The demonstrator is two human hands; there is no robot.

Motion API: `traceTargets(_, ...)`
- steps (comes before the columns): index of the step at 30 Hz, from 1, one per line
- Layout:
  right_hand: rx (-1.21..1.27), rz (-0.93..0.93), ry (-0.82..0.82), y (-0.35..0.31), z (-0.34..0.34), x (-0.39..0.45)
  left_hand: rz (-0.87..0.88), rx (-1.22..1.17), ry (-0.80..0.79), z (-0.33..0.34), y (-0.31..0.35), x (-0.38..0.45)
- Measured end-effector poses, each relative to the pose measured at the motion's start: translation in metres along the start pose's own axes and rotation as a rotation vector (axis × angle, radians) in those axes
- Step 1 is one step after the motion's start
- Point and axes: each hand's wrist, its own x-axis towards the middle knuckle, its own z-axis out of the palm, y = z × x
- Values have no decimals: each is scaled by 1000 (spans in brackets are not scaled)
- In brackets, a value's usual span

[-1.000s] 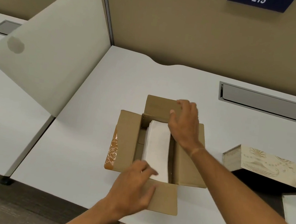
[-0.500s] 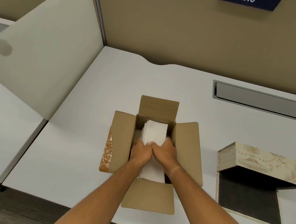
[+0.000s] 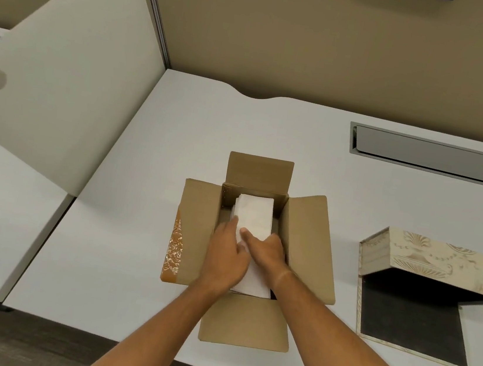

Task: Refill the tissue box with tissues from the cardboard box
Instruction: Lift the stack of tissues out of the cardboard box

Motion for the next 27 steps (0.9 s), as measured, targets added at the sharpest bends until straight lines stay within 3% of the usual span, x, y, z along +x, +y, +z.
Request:
traceTargets(3,-21,-3,-4,-3,-1,-2,149,311,209,-19,-3,-3)
traceTargets(6,-37,5,6,-5,0,-2,44,516,178,-32,-10,4)
traceTargets(15,30,110,-40,-11,1,1,11,239,59,-19,-29,10)
traceTargets(21,98,199,-159,-17,0,3,-26,207,54,-14,-31,13)
traceTargets(27,136,217,-158,-14,2,2,-42,220,54,-14,-32,16)
